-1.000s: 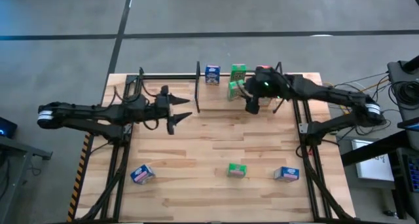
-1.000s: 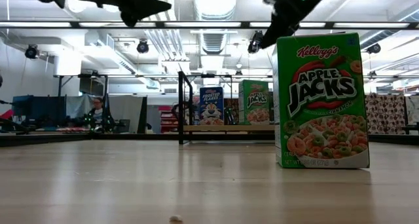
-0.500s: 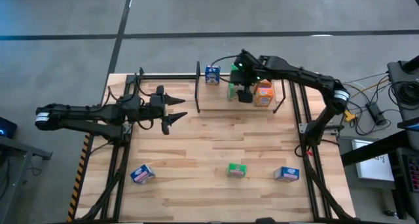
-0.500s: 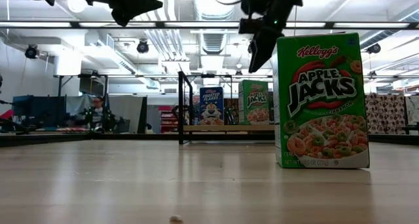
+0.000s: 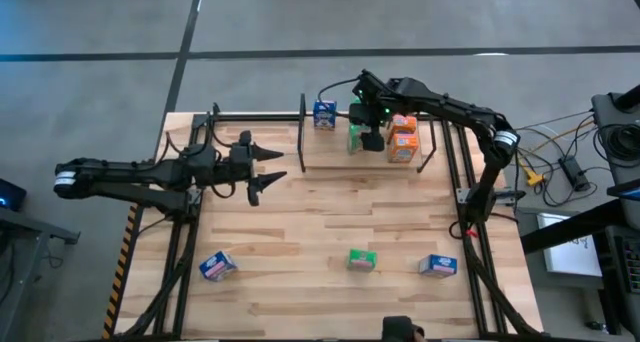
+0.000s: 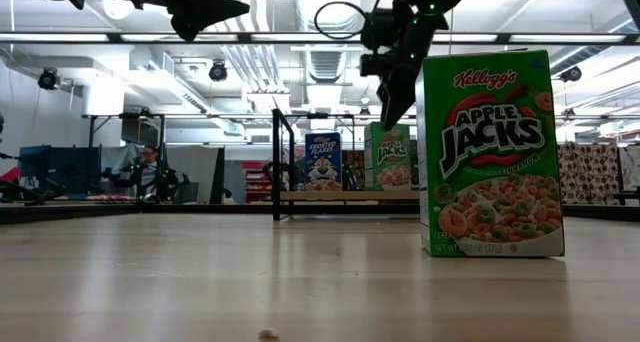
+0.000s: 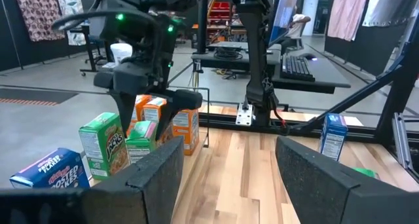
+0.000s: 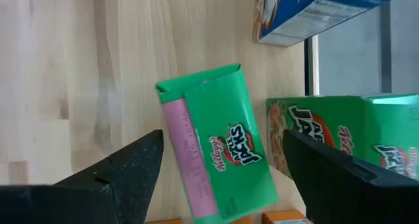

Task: Stack cereal on shelf
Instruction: Put the left green cereal box aligned with the other green cereal box on the shelf

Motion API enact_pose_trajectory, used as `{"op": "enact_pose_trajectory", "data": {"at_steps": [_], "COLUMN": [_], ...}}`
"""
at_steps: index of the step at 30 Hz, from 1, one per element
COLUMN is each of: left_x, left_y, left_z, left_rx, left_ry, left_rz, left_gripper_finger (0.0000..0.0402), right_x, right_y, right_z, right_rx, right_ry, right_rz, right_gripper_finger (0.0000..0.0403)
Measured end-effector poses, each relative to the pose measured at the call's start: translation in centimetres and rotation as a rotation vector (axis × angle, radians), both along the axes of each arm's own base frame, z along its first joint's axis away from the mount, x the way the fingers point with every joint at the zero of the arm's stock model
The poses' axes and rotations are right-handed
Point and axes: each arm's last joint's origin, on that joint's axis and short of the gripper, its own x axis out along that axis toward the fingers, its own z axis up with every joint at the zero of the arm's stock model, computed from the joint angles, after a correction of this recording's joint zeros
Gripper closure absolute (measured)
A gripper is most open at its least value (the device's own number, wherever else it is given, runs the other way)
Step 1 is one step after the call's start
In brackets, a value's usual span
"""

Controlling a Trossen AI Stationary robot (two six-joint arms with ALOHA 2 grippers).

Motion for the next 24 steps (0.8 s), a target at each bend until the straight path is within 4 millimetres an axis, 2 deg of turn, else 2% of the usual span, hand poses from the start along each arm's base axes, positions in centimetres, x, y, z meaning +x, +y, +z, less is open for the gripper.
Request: {"op": "enact_pose_trajectory", "data": {"at_steps": [6, 16, 24], "left_x": [0.02, 0.10, 0.10], "left_y": [0.00, 0.01, 0.01], "left_z": [-0.01, -0.12, -0.12], "left_rx": [0.000, 0.000, 0.000], "left_ry": [0.001, 0.008, 0.008], "left_rz": [0.000, 0.000, 0.000], "left_gripper_finger": [0.0177, 0.0177, 0.0177], "right_x": [0.24, 0.09, -0.12], "right_y": [-0.43, -0.48, -0.68], "right_z": [-0.84, -0.69, -0.63], "right_rx": [0.015, 0.018, 0.004], "right_ry": [0.018, 0.013, 0.022], "right_rz": [0.005, -0.011, -0.041], "right_gripper_finger": [0.0116, 0.0168, 0.0174]}}
